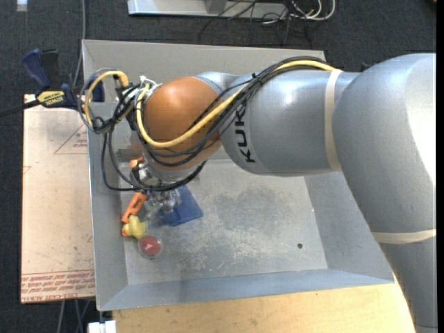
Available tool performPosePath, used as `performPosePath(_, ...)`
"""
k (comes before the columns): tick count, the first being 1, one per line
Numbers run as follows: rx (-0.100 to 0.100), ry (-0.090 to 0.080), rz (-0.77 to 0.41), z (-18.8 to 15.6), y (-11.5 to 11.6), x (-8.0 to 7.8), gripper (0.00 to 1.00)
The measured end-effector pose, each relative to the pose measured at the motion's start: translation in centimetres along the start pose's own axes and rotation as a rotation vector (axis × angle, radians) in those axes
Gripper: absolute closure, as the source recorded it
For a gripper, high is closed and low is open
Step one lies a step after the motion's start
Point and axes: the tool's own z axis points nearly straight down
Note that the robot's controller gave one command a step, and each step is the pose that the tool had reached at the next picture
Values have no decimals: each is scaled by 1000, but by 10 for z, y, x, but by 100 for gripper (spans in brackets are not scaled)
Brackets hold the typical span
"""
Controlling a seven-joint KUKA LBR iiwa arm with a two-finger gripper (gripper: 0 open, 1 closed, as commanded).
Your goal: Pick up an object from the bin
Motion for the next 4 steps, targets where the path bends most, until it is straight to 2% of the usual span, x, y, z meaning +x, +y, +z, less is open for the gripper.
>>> performPosePath(1,11,-3,116,-182,25,-13,100)
performPosePath(2,7,-6,-19,-72,-21,-5,100)
performPosePath(3,8,-8,-256,-36,-63,29,100)
performPosePath(4,10,-10,-493,22,-50,29,100)
